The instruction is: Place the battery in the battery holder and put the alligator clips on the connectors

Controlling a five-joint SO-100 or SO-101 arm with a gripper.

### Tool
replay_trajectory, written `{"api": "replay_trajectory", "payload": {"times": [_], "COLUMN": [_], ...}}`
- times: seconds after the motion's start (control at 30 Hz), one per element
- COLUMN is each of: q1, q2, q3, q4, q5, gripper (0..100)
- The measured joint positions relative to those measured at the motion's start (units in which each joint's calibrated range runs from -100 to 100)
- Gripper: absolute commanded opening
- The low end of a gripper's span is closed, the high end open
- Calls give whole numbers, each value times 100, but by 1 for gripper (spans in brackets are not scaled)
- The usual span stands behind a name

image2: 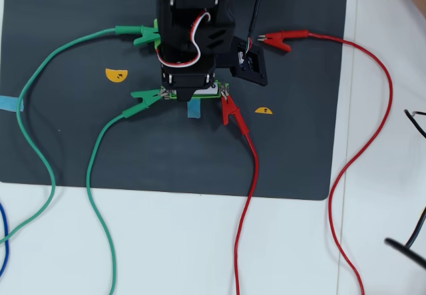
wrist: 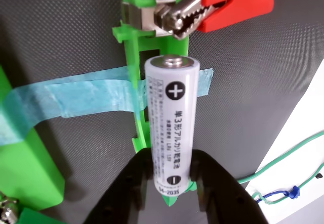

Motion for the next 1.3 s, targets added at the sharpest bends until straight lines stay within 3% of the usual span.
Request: {"api": "replay_trajectory", "payload": {"times": [1.13,1.23,1.3], "q1": [-11,-11,-11], "q2": [370,370,370], "q3": [-89,-89,-89], "q4": [-180,-180,-180], "q5": [-5,-5,-5], "gripper": [1,5,13]}}
